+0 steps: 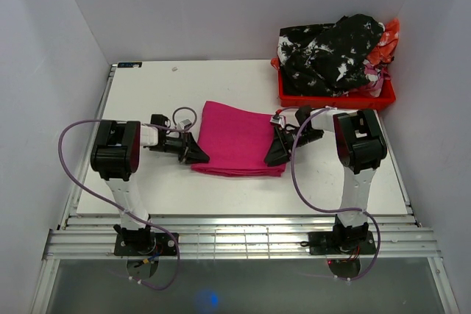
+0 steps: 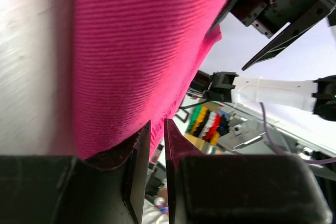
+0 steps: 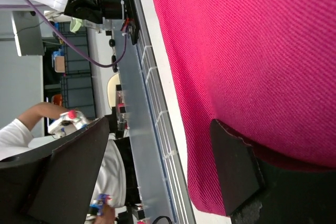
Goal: Fold and stack the trousers
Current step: Fold the trousers
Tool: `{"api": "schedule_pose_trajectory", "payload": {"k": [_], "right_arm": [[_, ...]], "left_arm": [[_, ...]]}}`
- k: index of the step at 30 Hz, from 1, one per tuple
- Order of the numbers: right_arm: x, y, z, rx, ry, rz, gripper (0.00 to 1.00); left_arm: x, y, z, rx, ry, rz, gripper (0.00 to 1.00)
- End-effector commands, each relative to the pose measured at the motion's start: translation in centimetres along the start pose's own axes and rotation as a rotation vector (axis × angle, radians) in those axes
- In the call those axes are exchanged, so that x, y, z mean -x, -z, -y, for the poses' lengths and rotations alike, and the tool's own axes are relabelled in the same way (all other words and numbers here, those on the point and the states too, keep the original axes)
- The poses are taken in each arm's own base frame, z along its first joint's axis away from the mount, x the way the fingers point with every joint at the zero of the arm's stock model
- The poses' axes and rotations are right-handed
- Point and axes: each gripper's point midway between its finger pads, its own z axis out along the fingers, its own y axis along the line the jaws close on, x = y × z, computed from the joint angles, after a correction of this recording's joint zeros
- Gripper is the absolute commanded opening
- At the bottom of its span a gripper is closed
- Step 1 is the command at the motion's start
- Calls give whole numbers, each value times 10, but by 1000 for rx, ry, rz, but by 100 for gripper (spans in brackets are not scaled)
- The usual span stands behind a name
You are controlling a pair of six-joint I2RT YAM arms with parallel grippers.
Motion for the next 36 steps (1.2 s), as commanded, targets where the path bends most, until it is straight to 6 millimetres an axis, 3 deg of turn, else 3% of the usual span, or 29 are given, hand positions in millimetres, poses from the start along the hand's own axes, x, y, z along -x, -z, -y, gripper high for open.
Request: {"api": "schedule_pose_trajectory", "payload": {"k": [1,4,5,7,8,10,12,14,15,16,17,18,19,22,25,27,29,30,31,32,33,34,35,36], "right_arm": [[-2,7,7,-78,75,-48,82],[15,23,-26,-120,248,-17,80],[29,32,-43,-141,333,19,82],[50,38,-60,-152,397,69,85],[56,39,-63,-147,406,80,86],[71,37,-57,-135,381,91,86],[92,37,-55,-133,385,112,86],[106,33,-36,-138,359,107,86],[122,36,-36,-150,383,120,86],[127,33,-17,-170,356,109,86],[133,33,-9,-185,359,109,86],[145,35,-5,-202,380,115,86],[146,33,13,-209,353,107,87],[147,33,40,-239,330,96,88],[142,33,61,-250,295,83,88],[140,32,64,-249,293,78,88],[145,30,43,-241,327,83,88],[145,30,43,-241,325,83,88],[150,29,17,-237,382,91,88],[147,27,5,-230,381,91,88],[148,32,-23,-233,435,110,88],[144,31,-34,-249,452,107,88],[129,30,-32,-265,424,94,88],[123,37,-52,-292,441,116,88]], "left_arm": [[13,8,12,15,-206,29,29],[16,27,69,-98,-465,46,34],[22,38,100,-117,-580,87,35],[34,48,136,-140,-674,125,37],[36,46,135,-140,-654,126,37],[60,49,160,-161,-711,179,37],[78,40,164,-175,-630,194,40],[104,34,171,-179,-640,249,42],[121,25,163,-173,-597,250,42],[133,22,163,-188,-598,268,42],[141,18,158,-192,-532,267,42],[153,8,138,-177,-480,260,42],[161,4,138,-176,-479,264,42],[179,-8,114,-139,-462,271,42],[189,-19,85,-87,-408,269,41],[191,-21,76,-73,-404,269,41],[192,-16,76,-62,-414,277,45],[192,-14,79,-54,-409,283,47],[195,-7,83,-34,-464,303,48],[197,6,105,-19,-529,332,50],[200,14,107,62,-537,368,52],[205,22,116,136,-647,408,54],[204,41,149,188,-729,480,59],[198,49,154,251,-736,491,67]]}}
